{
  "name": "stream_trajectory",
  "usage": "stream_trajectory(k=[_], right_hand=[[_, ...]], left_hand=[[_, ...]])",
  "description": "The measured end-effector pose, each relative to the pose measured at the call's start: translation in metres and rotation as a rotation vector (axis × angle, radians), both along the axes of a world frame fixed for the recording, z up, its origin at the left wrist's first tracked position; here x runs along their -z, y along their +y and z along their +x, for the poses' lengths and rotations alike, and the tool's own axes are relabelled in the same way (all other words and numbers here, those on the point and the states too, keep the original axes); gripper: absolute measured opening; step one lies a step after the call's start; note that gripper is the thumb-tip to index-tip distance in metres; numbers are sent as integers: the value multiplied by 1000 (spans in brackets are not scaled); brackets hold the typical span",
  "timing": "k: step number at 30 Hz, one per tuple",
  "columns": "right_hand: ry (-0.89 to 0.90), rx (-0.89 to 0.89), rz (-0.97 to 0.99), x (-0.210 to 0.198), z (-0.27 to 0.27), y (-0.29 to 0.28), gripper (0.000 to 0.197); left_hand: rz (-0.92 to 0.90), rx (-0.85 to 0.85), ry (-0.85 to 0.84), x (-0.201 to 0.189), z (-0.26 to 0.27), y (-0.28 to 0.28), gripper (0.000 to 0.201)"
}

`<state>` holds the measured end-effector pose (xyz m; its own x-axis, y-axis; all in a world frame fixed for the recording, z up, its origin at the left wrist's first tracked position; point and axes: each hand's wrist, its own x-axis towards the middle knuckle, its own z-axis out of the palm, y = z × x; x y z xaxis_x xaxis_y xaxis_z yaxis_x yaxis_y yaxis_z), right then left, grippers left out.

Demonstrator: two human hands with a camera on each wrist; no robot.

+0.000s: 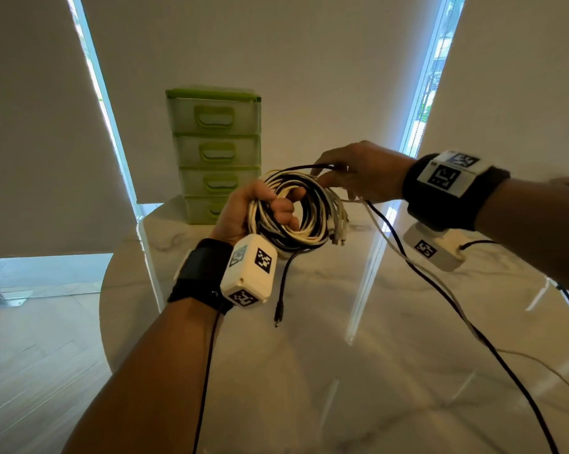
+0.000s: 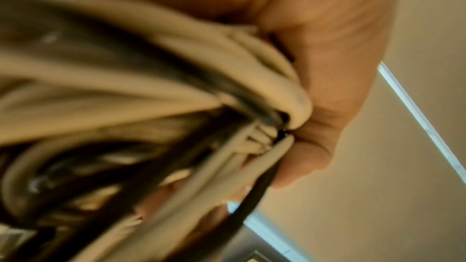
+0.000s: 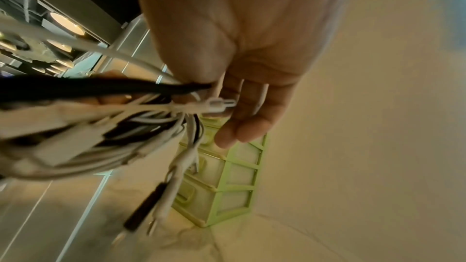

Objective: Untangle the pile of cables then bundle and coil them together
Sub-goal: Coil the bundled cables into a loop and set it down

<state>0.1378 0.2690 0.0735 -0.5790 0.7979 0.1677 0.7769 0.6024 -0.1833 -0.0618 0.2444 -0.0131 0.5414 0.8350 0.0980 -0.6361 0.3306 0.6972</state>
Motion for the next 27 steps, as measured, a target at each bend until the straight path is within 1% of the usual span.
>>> stream_trajectory(k=[3, 5, 7, 8, 10, 12, 13, 16, 19, 21, 25, 27], right_hand=[[-22, 45, -3, 6, 3, 4, 38], [-82, 68, -8, 13, 3, 6, 43], [-98, 96, -39, 24, 2, 10, 39], [-71, 113, -48, 28, 0, 12, 36], [16, 146, -14, 32, -1, 15, 33], [125, 137, -8, 31, -2, 18, 30], [211, 120, -67, 31, -2, 19, 29], [532, 95, -385, 38, -6, 18, 26], [776, 134, -566, 46, -14, 11, 25], [860, 168, -619, 49, -18, 6, 26], [904, 229, -615, 50, -18, 6, 27], [979, 221, -689, 51, -15, 6, 24]], left_hand=[[-45, -124, -2, 0, -7, 6, 44], [-70, -172, -62, 2, -11, 11, 48], [-96, -197, -109, 4, -13, 12, 46], [-114, -201, -114, 4, -15, 13, 44], [-142, -175, -112, 4, -18, 13, 39], [-150, -130, -107, 3, -21, 13, 38], [-149, -103, -110, 3, -23, 13, 38], [-131, -21, -124, 3, -27, 14, 36], [-119, 27, -126, 4, -30, 15, 37], [-120, 46, -125, 4, -31, 14, 37], [-108, 65, -91, 4, -29, 13, 37], [-96, 81, -71, 3, -28, 12, 37]])
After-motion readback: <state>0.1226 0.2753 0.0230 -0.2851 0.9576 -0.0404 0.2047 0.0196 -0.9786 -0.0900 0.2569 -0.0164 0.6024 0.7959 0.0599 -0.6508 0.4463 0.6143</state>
